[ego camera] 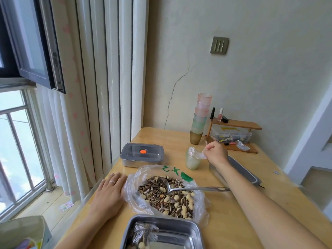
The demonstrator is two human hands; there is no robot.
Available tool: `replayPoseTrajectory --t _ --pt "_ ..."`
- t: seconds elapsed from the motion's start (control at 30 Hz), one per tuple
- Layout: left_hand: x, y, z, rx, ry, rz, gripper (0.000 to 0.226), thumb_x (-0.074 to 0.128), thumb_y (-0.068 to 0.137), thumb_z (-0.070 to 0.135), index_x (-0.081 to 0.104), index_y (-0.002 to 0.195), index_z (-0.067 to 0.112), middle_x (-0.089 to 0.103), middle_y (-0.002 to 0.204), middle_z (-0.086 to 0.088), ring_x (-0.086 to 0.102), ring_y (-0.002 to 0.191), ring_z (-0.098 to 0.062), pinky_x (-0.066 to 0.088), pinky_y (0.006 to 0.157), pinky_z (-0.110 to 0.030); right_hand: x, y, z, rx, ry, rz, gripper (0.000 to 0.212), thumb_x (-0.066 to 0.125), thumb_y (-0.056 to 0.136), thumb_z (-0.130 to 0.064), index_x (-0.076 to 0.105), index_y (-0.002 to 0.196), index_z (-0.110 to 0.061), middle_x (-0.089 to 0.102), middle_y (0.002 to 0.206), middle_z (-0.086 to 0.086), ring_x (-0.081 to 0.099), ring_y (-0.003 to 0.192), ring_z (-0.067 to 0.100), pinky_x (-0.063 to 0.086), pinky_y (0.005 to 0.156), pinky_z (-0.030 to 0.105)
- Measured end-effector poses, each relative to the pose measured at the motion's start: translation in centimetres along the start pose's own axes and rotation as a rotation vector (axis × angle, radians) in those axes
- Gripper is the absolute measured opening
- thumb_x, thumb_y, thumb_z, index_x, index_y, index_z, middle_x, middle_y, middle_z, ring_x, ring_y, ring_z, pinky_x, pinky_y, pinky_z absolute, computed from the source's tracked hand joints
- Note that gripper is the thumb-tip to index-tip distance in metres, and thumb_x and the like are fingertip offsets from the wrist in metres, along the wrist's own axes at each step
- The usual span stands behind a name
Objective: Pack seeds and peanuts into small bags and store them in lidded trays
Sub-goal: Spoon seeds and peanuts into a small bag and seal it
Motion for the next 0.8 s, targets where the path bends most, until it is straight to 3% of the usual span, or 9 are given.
replayPoseTrajectory --t 0.1,0.17,0.23,0.37,0.47,0.53,0.6,0.7,0.8 --pt "-0.3 -0.1 0.0 -0.004 -0.071 0.061 0.073 0.013 0.094 0.062 0.038 0.156 0.032 0.032 0.165 0.004 0.022 0.155 -0.018 0.016 0.126 -0.036 -0.6 -0.3 -0.1 0.025 0.078 -0.032 0.018 0.070 0.088 -0.004 0.064 0.099 -0.017 0.067 0.108 0.003 0.062 0.104 0.023 0.048 0.082 0.030" --pt "-1.0 0.0 -0.4 -0.033 -0.195 0.183 0.048 0.034 0.105 0.044 0.057 0.141 0.022 0.051 0.151 -0.003 0.046 0.140 -0.022 0.032 0.116 -0.037 -0.9 -0.7 -0.6 0.017 0.137 -0.037 0.020 0.070 0.089 -0.005 0.064 0.102 -0.018 0.067 0.106 0.001 0.062 0.101 0.021 0.048 0.080 0.030" --pt "-1.8 -0.1 -0.8 -0.080 -0.351 0.296 0.032 0.048 0.105 0.022 0.061 0.133 0.012 0.059 0.137 -0.011 0.055 0.125 -0.028 0.041 0.104 -0.039 -0.8 -1.8 -1.1 -0.016 0.184 -0.046 0.016 0.070 0.089 -0.008 0.067 0.098 -0.021 0.070 0.103 -0.001 0.065 0.098 0.019 0.053 0.082 0.032" --pt "-3.3 -1.0 -0.8 -0.145 -0.549 0.470 0.028 0.050 0.099 0.002 0.061 0.123 0.011 0.062 0.124 -0.010 0.054 0.119 -0.028 0.040 0.095 -0.037 1.2 -6.1 -1.5 -0.079 0.226 -0.187 0.014 0.068 0.091 -0.008 0.074 0.093 -0.021 0.074 0.098 -0.004 0.069 0.096 0.016 0.058 0.087 0.033" --pt "-5.4 -1.7 1.7 -0.029 -0.557 0.588 0.021 0.051 0.099 0.004 0.062 0.109 0.017 0.063 0.105 0.003 0.059 0.104 -0.021 0.048 0.089 -0.040 2.8 -9.8 -1.7 -0.113 0.257 -0.276 0.014 0.069 0.093 -0.008 0.073 0.095 -0.021 0.075 0.097 -0.004 0.071 0.092 0.013 0.059 0.086 0.031" --pt "-6.9 -2.0 4.3 0.093 -0.560 0.634 0.019 0.053 0.098 0.002 0.063 0.100 0.018 0.063 0.094 0.010 0.060 0.092 -0.012 0.050 0.081 -0.034 3.6 -11.6 -1.9 -0.131 0.287 -0.322 0.010 0.070 0.093 -0.012 0.073 0.094 -0.021 0.075 0.091 -0.004 0.072 0.086 0.011 0.060 0.084 0.030" --pt "-7.8 -2.0 7.4 0.179 -0.635 0.554 0.017 0.053 0.099 0.005 0.064 0.096 0.019 0.066 0.089 0.013 0.062 0.084 -0.006 0.050 0.074 -0.024 4.3 -12.8 -2.2 -0.140 0.329 -0.351 0.007 0.072 0.092 -0.014 0.073 0.093 -0.020 0.075 0.087 -0.004 0.072 0.080 0.008 0.059 0.082 0.028" --pt "-6.8 -1.2 10.9 0.167 -0.865 0.210 0.010 0.055 0.104 0.024 0.063 0.108 0.022 0.070 0.100 0.007 0.069 0.088 -0.004 0.058 0.080 -0.027 5.3 -14.0 -2.8 -0.162 0.453 -0.375 0.005 0.072 0.093 -0.009 0.072 0.092 -0.014 0.076 0.083 -0.002 0.071 0.075 0.008 0.058 0.077 0.025" --pt "-4.8 -0.6 12.6 0.102 -1.004 -0.060 0.033 0.064 0.099 0.038 0.055 0.127 0.023 0.068 0.115 0.001 0.071 0.096 -0.006 0.060 0.085 -0.026 5.7 -14.8 -3.4 -0.208 0.519 -0.384 0.005 0.071 0.095 -0.006 0.071 0.093 -0.010 0.078 0.088 -0.001 0.074 0.081 0.008 0.055 0.073 0.020"
Point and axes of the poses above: each hand's wrist, its own y-axis towards the middle knuckle, its own x-axis out of the palm, z = x × y, the point moved 6 cm from there along y, towards the middle knuckle
